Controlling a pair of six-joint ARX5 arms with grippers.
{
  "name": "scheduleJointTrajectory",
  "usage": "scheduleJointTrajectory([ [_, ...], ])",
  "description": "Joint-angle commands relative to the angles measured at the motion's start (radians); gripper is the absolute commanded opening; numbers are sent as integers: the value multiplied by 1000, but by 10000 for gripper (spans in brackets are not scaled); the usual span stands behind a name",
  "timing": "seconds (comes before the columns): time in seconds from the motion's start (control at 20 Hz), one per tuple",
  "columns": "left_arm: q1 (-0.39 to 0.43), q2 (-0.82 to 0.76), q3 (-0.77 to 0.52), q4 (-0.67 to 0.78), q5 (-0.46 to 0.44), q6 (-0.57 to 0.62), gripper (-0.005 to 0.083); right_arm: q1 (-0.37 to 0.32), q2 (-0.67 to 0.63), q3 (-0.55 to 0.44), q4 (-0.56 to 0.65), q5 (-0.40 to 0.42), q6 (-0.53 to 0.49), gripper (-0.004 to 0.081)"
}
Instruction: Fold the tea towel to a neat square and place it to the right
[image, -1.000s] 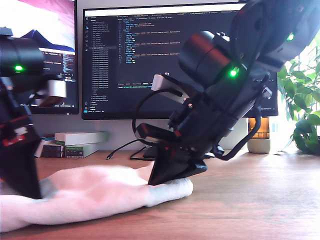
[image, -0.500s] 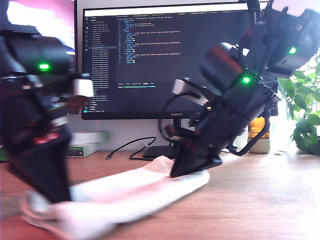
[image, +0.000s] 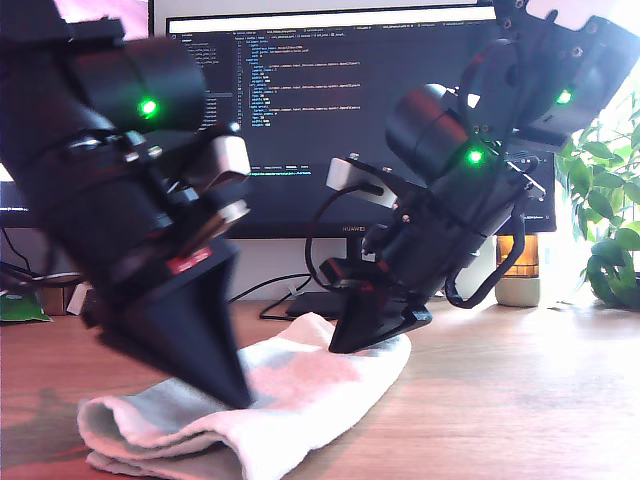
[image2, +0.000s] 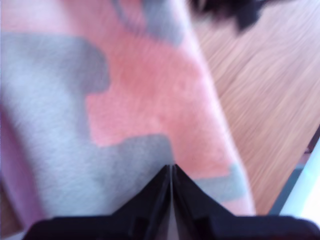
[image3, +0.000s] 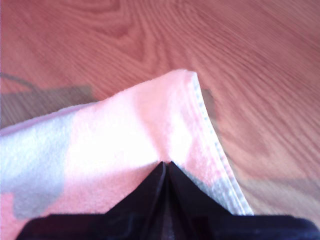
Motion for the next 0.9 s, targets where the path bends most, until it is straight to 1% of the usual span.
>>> scheduleJointTrajectory([
  [0.0, -18, 23, -20, -18, -23, 3, -20, 8, 25, 5, -6, 0, -17, -13],
  [0.15, -21, 22, -17, -54, -26, 30, -20, 8, 25, 5, -10, 0, -28, -13],
  [0.25, -2, 10, 19, -132, -34, 56, -20, 10, 25, 5, -21, 0, -32, -13],
  [0.3, 6, -2, 37, -170, -52, 78, -20, 9, 25, 5, -28, 0, -33, -13],
  [0.4, 9, -19, 46, -210, -146, 84, -20, 9, 25, 5, -40, 0, -41, -13],
  [0.5, 9, -13, 46, -246, -192, 85, -20, 10, 25, 5, -52, 0, -50, -13],
  [0.6, 6, -11, 46, -236, -216, 92, -20, 10, 25, 5, -60, 0, -50, -13],
  [0.85, -4, -30, 58, -212, -212, 92, -20, 11, 25, 5, -65, 0, -58, -13],
])
